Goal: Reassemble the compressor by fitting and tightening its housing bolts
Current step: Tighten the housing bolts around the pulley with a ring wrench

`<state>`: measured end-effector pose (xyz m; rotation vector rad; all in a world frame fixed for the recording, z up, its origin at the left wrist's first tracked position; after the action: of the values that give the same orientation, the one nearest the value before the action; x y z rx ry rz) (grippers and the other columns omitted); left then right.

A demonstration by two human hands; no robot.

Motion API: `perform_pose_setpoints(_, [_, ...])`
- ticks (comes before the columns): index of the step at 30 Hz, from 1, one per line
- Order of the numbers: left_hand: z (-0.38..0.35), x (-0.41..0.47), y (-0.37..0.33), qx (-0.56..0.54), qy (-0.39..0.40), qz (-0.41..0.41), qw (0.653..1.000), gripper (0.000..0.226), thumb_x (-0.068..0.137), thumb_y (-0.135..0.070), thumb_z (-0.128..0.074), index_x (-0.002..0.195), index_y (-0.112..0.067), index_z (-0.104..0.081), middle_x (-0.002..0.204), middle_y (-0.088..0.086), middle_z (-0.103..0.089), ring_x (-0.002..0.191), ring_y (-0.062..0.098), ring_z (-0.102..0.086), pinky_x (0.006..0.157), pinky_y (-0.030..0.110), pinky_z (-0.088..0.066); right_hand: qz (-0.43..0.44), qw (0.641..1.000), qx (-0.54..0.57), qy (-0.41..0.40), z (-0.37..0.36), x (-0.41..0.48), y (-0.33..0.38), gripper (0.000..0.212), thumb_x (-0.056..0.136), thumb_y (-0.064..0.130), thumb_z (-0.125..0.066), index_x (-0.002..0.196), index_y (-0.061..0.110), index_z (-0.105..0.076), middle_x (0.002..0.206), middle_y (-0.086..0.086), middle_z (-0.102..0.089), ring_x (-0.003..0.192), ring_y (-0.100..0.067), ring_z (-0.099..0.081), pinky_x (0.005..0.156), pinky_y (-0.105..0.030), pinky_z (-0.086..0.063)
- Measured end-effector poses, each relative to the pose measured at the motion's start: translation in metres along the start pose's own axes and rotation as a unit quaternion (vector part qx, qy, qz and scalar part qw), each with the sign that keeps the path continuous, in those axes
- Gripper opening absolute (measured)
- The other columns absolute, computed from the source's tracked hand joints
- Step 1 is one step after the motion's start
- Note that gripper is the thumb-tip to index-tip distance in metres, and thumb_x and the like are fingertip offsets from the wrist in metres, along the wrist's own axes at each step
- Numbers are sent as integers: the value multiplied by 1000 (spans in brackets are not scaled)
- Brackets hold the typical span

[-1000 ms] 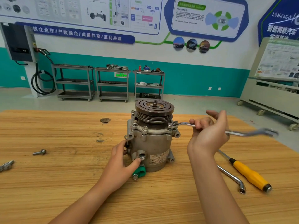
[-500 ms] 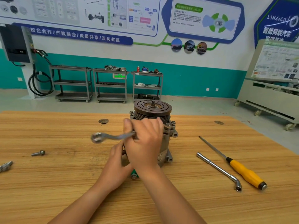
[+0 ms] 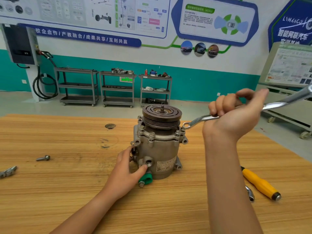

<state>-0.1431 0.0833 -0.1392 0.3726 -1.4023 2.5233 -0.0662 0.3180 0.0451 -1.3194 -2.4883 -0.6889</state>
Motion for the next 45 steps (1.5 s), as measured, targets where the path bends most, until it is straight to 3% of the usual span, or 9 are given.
perform_pose_setpoints(6, [1,-1,-1,0,4,1,1000,79,83,-39,-66,145,-29,-18,143,-7,-27,116,1,-33,102,29,-39,-152,980,-3,-129,51,25,-50,35,98,25,-34,64,16,-33,42,6,-19,37,-11,-14,37,-19,-14])
perform_pose_setpoints(13, [0,0,2,1,9,8,1000,80,83,-40,-65,146,-29,-17,145,-7,-26,117,1,-34,101,29,-40,-223,958,49,-174,68,23,-83,35,99,23,-32,65,15,-36,40,6,-23,32,-10,-17,33,-17,-16])
perform_pose_setpoints(17, [0,-1,1,0,9,6,1000,79,83,-40,-65,146,-29,-18,144,-8,-27,117,1,-35,99,28,-41,-202,968,-9,-149,59,22,-79,34,99,22,-34,65,15,-33,40,7,-22,33,-10,-18,33,-18,-17])
perform_pose_setpoints(20, [0,-1,1,3,6,7,1000,79,83,-40,-65,145,-29,-18,142,-8,-27,116,0,-35,97,25,-39,-130,980,-91,-123,51,16,-61,36,99,22,-36,64,14,-32,39,7,-22,34,-11,-19,37,-17,-18])
perform_pose_setpoints(24, [0,-2,0,2,8,10,1000,78,83,-39,-65,146,-29,-18,142,-8,-27,116,1,-35,98,26,-39,-40,986,-117,-116,45,-1,-44,39,100,25,-38,63,13,-34,39,7,-26,34,-11,-23,38,-17,-23])
perform_pose_setpoints(32, [1,-2,1,-2,10,11,1000,78,83,-39,-65,145,-31,-19,143,-8,-26,122,4,-35,102,31,-40,-94,971,-143,-169,58,24,-67,32,101,22,-34,71,11,-38,46,3,-27,33,-9,-26,38,-18,-23])
perform_pose_setpoints(38, [1,-3,0,-9,9,7,1000,74,83,-39,-65,140,-39,-18,138,-12,-27,119,2,-34,101,28,-38,-154,962,-95,-203,88,23,-81,29,100,20,-34,72,11,-40,50,3,-28,34,-9,-26,38,-17,-25])
perform_pose_setpoints(45, [0,-2,2,-2,9,9,1000,76,83,-39,-65,144,-34,-19,142,-9,-28,121,4,-35,101,28,-37,-79,976,-93,-181,92,4,-56,33,100,27,-38,71,12,-43,42,7,-34,38,-9,-35,42,-18,-36])
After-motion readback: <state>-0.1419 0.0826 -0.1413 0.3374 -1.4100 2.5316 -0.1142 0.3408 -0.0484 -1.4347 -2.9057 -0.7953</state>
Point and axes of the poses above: each hand's wrist, its own x-axis towards the middle knuckle, its own z-axis out of the back of the hand, y = z × x, the point moved 9 cm from there along x, towards the middle knuckle
